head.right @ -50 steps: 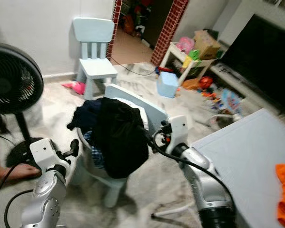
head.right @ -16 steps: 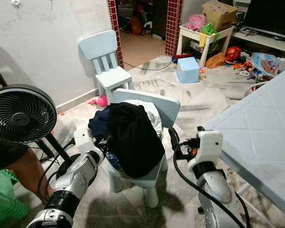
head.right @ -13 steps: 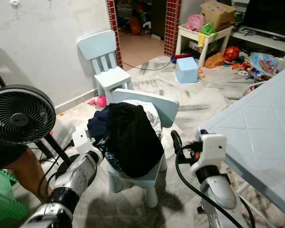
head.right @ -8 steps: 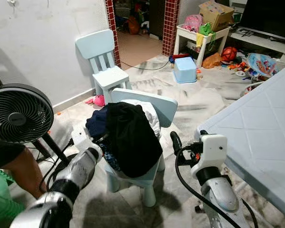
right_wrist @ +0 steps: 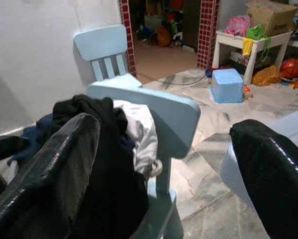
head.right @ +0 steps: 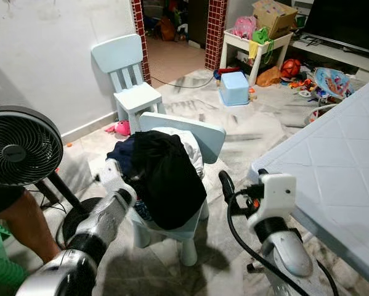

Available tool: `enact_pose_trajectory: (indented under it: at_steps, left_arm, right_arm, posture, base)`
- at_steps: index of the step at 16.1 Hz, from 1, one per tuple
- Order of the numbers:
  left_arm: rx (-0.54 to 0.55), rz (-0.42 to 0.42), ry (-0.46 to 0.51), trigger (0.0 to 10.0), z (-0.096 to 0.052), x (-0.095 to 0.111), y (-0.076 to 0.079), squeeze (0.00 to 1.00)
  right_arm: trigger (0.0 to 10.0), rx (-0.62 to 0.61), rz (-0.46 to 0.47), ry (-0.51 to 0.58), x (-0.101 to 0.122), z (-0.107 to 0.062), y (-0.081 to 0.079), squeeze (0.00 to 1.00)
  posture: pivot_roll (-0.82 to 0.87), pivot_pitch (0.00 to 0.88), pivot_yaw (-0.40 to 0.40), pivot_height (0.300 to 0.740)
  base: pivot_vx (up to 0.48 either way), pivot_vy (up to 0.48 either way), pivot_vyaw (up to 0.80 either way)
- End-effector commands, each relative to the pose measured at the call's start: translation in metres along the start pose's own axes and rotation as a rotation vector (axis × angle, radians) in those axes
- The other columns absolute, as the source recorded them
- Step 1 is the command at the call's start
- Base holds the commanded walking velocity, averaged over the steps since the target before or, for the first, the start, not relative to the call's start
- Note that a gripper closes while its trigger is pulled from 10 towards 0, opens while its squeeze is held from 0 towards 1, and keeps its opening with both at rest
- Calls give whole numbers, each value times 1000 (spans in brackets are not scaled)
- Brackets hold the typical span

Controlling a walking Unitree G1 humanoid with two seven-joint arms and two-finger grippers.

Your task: Hang hanger

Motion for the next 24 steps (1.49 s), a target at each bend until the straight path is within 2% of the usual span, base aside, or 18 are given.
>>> enact_pose_trajectory:
  at_steps: [1,2,4,5,6,7,10,12,14,17,20,24]
  left_arm:
    - [-18,113,110,10000,-10,14,-6,0]
    - [-29,156,147,10000,-16,17,-6,0]
    - [-74,260,227,10000,-38,23,-6,0]
    - [-77,269,241,10000,-46,24,-6,0]
    - [-88,286,262,10000,-62,25,-4,0]
    - [-95,309,269,10000,-73,24,-4,0]
    - [-93,308,256,10000,-81,23,-5,0]
    - [-99,300,254,10000,-83,27,0,0]
    - [-109,292,250,10000,-85,28,6,0]
    - [-115,277,218,10000,-89,21,8,0]
    - [-118,256,199,10000,-96,16,13,0]
    - [-99,228,160,10000,-109,3,17,0]
  right_arm:
    - [10000,8,7,-8,-2,5,-2,0]
    - [10000,12,9,-7,-2,6,-3,0]
    - [10000,19,14,-5,-3,9,-5,0]
    - [10000,20,15,-4,-3,9,-4,0]
    - [10000,22,18,1,-3,13,-4,0]
    - [10000,28,25,7,-3,16,-6,0]
    - [10000,44,18,12,-3,20,-10,0]
    - [10000,50,-35,3,-3,19,-7,0]
    - [10000,33,-31,-3,-4,17,-1,0]
    - [10000,32,-25,-22,-7,16,-2,0]
    - [10000,31,-25,-62,-13,7,1,0]
    - [10000,44,-31,-114,-18,-5,-1,0]
  posture:
    - [-232,8,30,740]
    - [-226,2,29,740]
    - [-208,0,27,740]
    - [-203,0,26,740]
    - [-183,0,24,740]
    - [-172,0,23,740]
    - [-168,0,20,740]
    - [-175,0,18,740]
    - [-177,0,11,740]
    - [-182,0,2,740]
    - [-180,9,-24,740]
    - [-194,72,-61,740]
  base:
    - [0,0,0]
    - [0,0,0]
    - [0,0,0]
    - [0,0,0]
    - [0,0,0]
    - [0,0,0]
    - [0,0,0]
    - [0,0,0]
    - [0,0,644]
    - [0,0,306]
    - [0,0,0]
    - [0,0,0]
Point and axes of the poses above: a point about 5 cm out from each wrist's last joint towards the gripper, its own z axis pointing out of the wrist towards the gripper, its own x axis along the axis of the wrist's last joint, y = z × x, the point moved 2 cm from there along z, pointing out of the wrist towards the gripper, and after that the axes turned 5 degrees about z, right-handed, at the moved point
